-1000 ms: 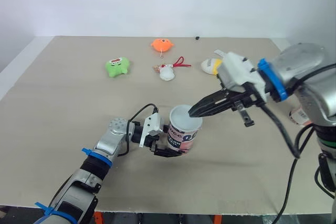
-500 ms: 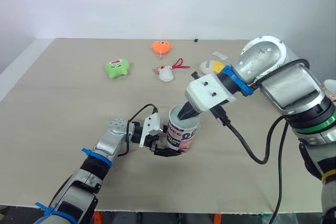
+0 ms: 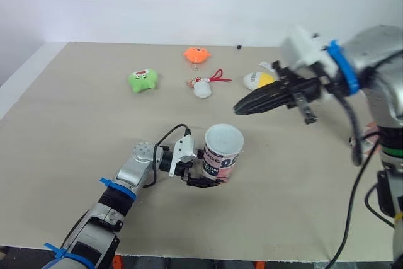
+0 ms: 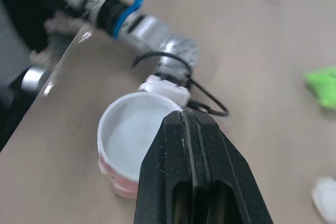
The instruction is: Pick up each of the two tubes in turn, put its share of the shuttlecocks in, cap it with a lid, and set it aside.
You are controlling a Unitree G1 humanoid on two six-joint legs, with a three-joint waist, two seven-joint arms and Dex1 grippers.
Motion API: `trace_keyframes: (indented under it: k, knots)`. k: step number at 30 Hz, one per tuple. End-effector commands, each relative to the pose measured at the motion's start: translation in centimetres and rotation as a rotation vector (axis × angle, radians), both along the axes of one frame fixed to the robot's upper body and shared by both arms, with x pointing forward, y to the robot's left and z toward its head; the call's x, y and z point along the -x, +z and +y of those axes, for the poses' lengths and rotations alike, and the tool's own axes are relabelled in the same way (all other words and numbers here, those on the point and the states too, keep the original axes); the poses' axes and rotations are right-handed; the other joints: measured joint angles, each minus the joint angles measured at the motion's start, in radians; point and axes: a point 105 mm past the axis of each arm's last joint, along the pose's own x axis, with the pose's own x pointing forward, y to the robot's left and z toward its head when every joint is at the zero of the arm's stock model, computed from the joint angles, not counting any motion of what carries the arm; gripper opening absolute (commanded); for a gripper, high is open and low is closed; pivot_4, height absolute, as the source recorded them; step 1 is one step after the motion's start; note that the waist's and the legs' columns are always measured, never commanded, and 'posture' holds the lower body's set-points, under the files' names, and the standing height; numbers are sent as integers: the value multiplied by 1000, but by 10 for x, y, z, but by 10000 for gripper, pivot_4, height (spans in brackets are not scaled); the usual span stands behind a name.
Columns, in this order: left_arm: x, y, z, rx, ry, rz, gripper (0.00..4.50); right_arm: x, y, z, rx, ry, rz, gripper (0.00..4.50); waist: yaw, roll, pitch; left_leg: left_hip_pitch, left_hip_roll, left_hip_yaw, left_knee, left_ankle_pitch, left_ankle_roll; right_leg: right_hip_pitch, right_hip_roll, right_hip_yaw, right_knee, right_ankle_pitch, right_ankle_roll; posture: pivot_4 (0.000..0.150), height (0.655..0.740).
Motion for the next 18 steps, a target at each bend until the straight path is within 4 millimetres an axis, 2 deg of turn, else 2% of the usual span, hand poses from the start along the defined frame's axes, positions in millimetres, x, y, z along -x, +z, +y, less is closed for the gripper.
trace_keyframes:
  k: [1,2,4,7,10,11,13,14,15,18]
  knots:
    - [-8,4,6,12,54,-42,38551,6,3,-28,-75,-184,-49,632,-2,1,0,0,-1,-1,0,0,0,0,0,0,0,-1,1,1500,7400]
    - [-9,3,6,12,56,-36,38551,6,-4,-32,-85,-214,-31,632,-3,1,0,0,-1,0,0,0,0,0,0,1,0,0,1,1500,7400]
    - [-8,3,6,16,46,-11,44401,7,-34,-40,-40,-280,10,0,-5,1,0,1,-1,1,-1,0,0,-1,0,2,0,1,1,1500,7400]
    - [-5,7,5,31,21,15,44725,10,-65,-47,-2,-347,69,0,-4,2,0,2,0,-2,0,0,1,1,3,0,1,-3,7,1500,7400]
    - [-6,10,7,29,24,6,44725,15,-82,-48,10,-371,102,0,-6,2,1,1,0,-1,1,1,1,0,2,1,1,-2,8,1500,7400]
    - [-7,10,7,25,26,1,45000,16,-86,-48,7,-375,117,6320,-6,2,1,1,0,-1,1,1,1,0,2,2,1,-1,8,1500,7400]
    - [-8,9,9,16,35,-9,45000,23,-98,-49,17,-367,175,12725,-4,1,1,2,-1,-1,1,1,1,1,2,1,1,-1,8,1500,7400]
    - [-8,9,11,10,35,-15,45000,26,-103,-49,25,-363,197,18249,-4,1,1,2,-1,-1,1,1,1,1,2,1,1,-1,8,1500,7400]
    - [-7,9,14,5,36,-24,45000,29,-107,-50,28,-362,215,19885,-4,1,1,1,-1,-2,1,1,1,2,2,1,1,-1,9,1500,7400]
    - [-3,8,25,-17,25,-9,45000,32,-114,-52,36,-364,245,31727,-6,1,1,1,-1,-2,1,1,1,1,2,1,0,-2,9,1500,7400]
